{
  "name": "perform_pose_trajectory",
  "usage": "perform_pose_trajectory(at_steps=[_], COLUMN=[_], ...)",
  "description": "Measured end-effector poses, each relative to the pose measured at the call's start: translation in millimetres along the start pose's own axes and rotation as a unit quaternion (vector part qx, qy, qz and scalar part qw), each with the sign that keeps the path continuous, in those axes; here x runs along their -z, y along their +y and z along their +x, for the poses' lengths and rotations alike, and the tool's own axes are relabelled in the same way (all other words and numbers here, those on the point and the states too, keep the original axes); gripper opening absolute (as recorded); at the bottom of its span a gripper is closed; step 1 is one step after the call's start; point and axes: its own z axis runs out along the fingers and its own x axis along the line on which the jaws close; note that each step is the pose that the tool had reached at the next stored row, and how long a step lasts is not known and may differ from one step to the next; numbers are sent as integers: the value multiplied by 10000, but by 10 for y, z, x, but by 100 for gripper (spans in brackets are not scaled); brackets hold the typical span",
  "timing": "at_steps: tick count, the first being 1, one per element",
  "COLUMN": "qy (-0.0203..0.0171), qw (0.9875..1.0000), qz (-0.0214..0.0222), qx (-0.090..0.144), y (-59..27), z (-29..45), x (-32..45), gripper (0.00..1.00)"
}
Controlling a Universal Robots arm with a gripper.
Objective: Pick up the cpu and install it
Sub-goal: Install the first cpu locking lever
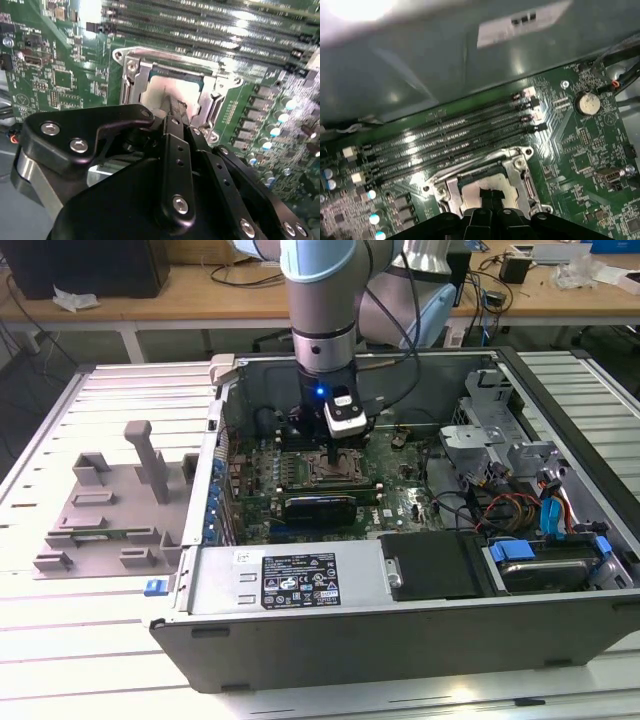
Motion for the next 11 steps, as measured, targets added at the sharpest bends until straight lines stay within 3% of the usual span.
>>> perform_pose_trajectory(at_steps=[2, 4, 7, 9, 11], qy=[56, 67, 75, 76, 76], qw=[9998, 9989, 9974, 9973, 9973], qz=[8, -15, -34, -36, -36], qx=[167, 473, 715, 735, 735], y=[-22, -22, -22, -22, -20], z=[-6, -5, -5, -7, -14], x=[-16, -21, -19, 6, 84], gripper=[11, 11, 11, 11, 11])
